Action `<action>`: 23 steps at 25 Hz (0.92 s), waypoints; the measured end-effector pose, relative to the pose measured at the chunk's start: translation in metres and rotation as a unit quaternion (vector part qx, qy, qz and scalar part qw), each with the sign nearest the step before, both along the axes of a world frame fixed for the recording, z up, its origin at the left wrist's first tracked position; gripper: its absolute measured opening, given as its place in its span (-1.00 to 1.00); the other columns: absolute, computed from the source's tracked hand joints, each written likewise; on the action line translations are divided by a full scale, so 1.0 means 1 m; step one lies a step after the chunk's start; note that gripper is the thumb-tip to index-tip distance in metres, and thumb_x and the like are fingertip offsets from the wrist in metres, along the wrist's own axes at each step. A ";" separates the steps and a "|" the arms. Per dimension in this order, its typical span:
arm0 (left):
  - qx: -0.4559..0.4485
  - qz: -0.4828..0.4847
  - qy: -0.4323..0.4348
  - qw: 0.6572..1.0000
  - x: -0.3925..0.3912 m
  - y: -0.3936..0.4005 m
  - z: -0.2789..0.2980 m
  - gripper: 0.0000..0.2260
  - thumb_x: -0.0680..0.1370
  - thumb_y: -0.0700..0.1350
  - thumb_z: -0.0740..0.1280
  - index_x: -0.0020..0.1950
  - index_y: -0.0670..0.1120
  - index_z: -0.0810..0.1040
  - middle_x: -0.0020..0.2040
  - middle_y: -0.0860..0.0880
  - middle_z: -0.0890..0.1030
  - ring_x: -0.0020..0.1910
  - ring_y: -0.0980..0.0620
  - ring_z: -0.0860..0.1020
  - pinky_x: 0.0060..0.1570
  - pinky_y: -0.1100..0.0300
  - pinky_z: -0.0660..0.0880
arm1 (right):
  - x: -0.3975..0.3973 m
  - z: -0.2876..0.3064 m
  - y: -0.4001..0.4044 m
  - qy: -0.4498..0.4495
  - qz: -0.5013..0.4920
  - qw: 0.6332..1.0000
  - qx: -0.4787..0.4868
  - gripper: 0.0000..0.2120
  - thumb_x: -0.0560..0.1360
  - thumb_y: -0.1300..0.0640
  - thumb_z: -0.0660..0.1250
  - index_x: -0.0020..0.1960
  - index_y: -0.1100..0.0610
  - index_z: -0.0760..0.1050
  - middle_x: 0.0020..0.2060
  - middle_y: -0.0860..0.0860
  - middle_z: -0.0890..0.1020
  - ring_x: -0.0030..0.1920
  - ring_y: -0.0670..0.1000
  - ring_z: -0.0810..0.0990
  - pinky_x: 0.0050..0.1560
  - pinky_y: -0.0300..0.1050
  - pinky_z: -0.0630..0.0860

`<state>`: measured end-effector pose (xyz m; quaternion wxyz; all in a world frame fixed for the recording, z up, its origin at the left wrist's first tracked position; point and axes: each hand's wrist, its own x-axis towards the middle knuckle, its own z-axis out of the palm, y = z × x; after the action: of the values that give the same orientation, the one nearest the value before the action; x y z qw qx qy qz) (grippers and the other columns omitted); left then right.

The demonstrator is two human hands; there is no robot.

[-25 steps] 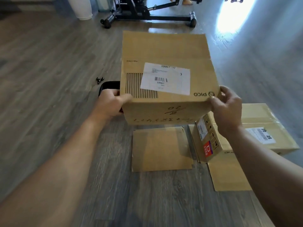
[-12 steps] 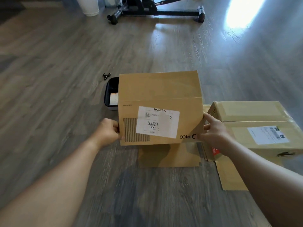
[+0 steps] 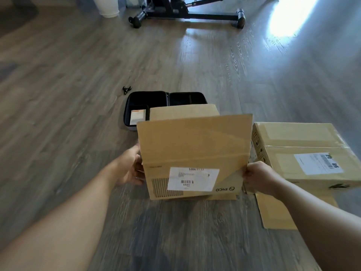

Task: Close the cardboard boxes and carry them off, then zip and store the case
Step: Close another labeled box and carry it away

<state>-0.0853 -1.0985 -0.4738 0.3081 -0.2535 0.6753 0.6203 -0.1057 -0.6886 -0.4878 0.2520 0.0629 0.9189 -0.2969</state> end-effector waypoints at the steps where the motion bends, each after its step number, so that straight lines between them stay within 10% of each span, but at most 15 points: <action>1: 0.005 -0.008 0.030 0.999 0.000 0.002 -0.002 -0.36 0.47 0.39 0.21 0.07 -0.19 0.61 0.06 -0.19 0.63 0.05 -0.21 0.61 0.13 -0.26 0.53 | 0.001 0.000 0.001 -0.007 -0.003 1.000 -0.024 -0.79 0.35 0.18 0.24 -0.45 0.06 0.48 -0.43 -0.01 0.54 -0.32 0.09 0.47 -0.26 0.03 0.46; 4: 0.000 -0.053 0.106 0.993 -0.003 0.005 0.000 -0.59 0.37 0.21 0.49 0.09 -0.03 0.68 0.16 -0.04 0.66 0.15 -0.06 0.62 0.16 -0.10 0.51 | 0.002 0.003 0.005 0.006 -0.004 0.998 -0.063 -0.81 0.40 0.27 0.29 -0.34 0.07 0.55 -0.36 0.06 0.62 -0.29 0.20 0.54 -0.24 0.12 0.52; 7: -0.037 -0.132 0.145 0.980 -0.002 0.014 0.005 -0.32 0.24 0.16 0.63 0.30 0.07 0.53 0.25 0.01 0.64 0.20 0.06 0.62 0.26 -0.02 0.52 | 0.001 0.007 0.009 -0.015 -0.049 0.988 -0.143 -0.80 0.53 0.40 0.38 0.06 0.19 0.68 -0.12 0.19 0.72 -0.11 0.20 0.71 -0.17 0.12 0.63; 11: -0.250 -0.262 0.137 0.922 -0.003 0.024 0.002 0.24 0.14 0.27 0.63 0.63 0.01 0.02 0.59 -0.05 0.20 0.51 -0.02 0.27 0.49 -0.01 0.24 | -0.004 0.015 0.005 -0.024 -0.115 0.967 -0.225 -0.73 0.59 0.08 0.41 0.24 0.17 0.61 -0.11 0.08 0.69 -0.21 0.04 0.63 -0.21 -0.06 0.57; 16: -0.374 -0.349 0.136 0.849 -0.001 0.045 -0.013 0.17 0.32 0.20 0.54 0.61 0.09 -0.27 0.55 -0.08 -0.45 0.59 -0.14 -0.26 0.55 -0.15 -0.03 | -0.003 0.005 -0.019 0.026 0.087 0.996 0.013 -0.07 0.37 -0.12 0.59 0.58 -0.04 0.17 0.41 0.02 0.45 0.34 0.11 0.48 0.30 0.12 0.52; 20: -0.422 -0.421 0.247 0.764 -0.003 0.078 -0.013 -0.05 0.35 -0.04 0.34 0.54 0.37 -0.19 0.55 0.07 -0.45 0.52 -0.11 -0.46 0.45 -0.32 -0.30 | -0.001 0.006 -0.043 0.144 0.187 0.966 0.104 -0.15 0.50 -0.12 0.42 0.63 -0.14 0.01 0.62 0.04 0.09 0.60 0.19 0.08 0.51 0.29 0.24; 23: -0.432 -0.482 0.294 0.703 -0.005 0.113 -0.007 -0.35 0.41 -0.06 0.23 0.50 0.25 0.27 0.61 0.11 -0.29 0.54 -0.08 -0.42 0.39 -0.36 -0.39 | 0.006 0.005 -0.084 0.169 0.296 0.929 0.148 -0.40 0.63 -0.11 0.18 0.62 -0.17 0.07 0.64 0.09 0.00 0.63 0.22 -0.11 0.54 0.34 0.03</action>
<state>-0.0907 -0.9859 -0.4813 0.2077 0.1969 0.9556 0.0706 -0.0992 -0.7727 -0.4833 0.1574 -0.2258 0.9584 -0.0754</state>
